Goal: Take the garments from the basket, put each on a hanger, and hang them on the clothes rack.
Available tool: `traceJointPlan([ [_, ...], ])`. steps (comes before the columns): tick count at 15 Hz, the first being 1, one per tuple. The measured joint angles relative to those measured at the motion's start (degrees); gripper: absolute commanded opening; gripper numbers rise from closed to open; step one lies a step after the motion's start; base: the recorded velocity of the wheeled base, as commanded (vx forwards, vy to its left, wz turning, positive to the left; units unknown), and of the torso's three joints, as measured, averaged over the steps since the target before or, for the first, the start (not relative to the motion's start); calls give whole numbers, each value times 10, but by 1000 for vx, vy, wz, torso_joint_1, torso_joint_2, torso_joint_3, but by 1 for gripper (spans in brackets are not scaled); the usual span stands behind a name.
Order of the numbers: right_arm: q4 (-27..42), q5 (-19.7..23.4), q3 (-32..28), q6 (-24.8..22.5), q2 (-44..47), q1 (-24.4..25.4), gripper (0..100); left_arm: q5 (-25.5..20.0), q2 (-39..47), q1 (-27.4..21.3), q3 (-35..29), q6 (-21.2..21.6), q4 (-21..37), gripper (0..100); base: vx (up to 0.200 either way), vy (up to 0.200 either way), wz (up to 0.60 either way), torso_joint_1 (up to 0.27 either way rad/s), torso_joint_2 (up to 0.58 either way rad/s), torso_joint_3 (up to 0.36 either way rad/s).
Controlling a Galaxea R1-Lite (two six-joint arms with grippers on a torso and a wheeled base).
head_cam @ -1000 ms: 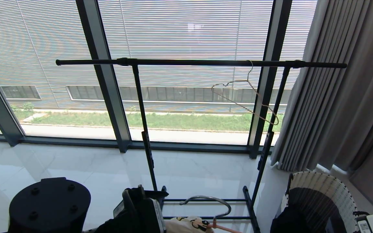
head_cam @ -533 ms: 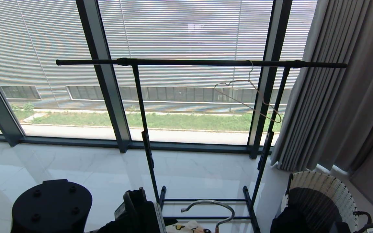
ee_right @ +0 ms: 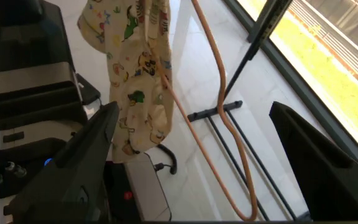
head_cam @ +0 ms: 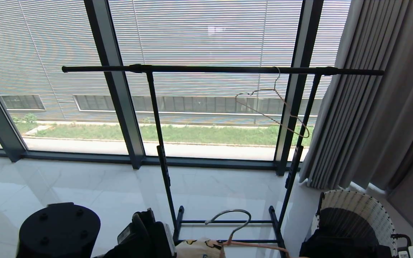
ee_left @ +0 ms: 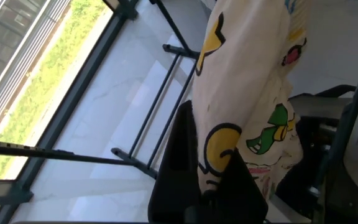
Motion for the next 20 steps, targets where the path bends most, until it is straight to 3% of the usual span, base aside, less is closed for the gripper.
traceJointPlan([
  [2, 0, -2, 2, 1, 2, -13, 100, 27, -3, 34, 9, 6, -5, 0, 0, 0, 0, 0, 0, 0],
  [4, 0, -2, 1, 10, 18, -17, 100, 30, -7, 79, 3, 6, -53, 0, 0, 0, 0, 0, 0, 0],
  [6, -13, -2, -13, 43, 51, -18, 100, 49, -12, 126, -20, 5, -114, 0, 0, 0, 0, 0, 0, 0],
  [8, -53, -2, -45, 89, 102, -19, 100, 70, -21, 146, -47, 5, -126, 0, 0, 0, 0, 0, 0, 0],
  [11, -135, -14, -114, 150, 205, -19, 100, 71, -32, 153, -59, 6, -127, 0, 0, 0, 0, 0, 0, 0],
  [14, -170, -56, -224, 191, 307, -18, 100, 69, -36, 152, -64, 6, -126, 0, 0, 0, 0, 0, 0, 0],
  [17, -177, -105, -295, 201, 386, -17, 100, 69, -35, 152, -72, 6, -126, 0, 0, 0, 0, 0, 0, 0],
  [20, -177, -113, -317, 201, 427, -13, 100, 68, -35, 137, -75, 6, -127, 0, 0, 0, 0, 0, 0, 0],
])
